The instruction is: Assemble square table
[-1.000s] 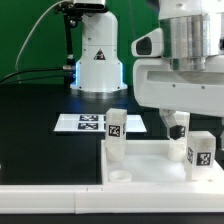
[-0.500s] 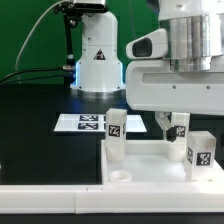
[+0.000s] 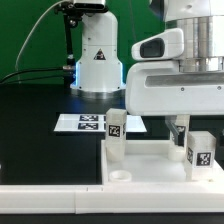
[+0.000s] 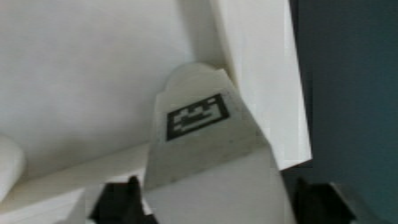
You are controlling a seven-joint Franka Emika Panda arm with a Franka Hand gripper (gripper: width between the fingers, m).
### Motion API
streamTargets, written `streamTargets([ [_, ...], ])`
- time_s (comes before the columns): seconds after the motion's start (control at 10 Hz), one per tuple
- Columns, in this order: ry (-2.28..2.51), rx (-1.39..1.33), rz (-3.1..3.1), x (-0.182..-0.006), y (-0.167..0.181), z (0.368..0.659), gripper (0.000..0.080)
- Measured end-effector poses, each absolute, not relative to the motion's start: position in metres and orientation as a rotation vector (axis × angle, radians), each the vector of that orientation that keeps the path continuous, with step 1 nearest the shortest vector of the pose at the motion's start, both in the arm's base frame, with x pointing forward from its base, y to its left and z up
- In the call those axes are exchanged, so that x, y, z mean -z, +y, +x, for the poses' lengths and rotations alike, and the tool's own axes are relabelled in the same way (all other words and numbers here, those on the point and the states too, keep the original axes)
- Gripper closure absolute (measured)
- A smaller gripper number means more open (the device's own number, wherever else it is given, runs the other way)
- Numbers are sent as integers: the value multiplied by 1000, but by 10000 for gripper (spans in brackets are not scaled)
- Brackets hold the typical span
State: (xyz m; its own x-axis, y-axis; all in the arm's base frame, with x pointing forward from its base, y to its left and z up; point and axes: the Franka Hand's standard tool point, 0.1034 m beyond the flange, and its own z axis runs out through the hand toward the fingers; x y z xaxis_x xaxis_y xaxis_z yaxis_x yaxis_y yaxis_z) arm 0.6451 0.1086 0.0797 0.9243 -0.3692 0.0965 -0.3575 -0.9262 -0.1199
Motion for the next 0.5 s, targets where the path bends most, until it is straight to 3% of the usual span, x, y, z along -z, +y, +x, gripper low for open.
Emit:
streamTargets([
  [0.3,834,164,-2913,-79,106,645,514],
  [0.5,1286,113,-2757,-80,107,643,514],
])
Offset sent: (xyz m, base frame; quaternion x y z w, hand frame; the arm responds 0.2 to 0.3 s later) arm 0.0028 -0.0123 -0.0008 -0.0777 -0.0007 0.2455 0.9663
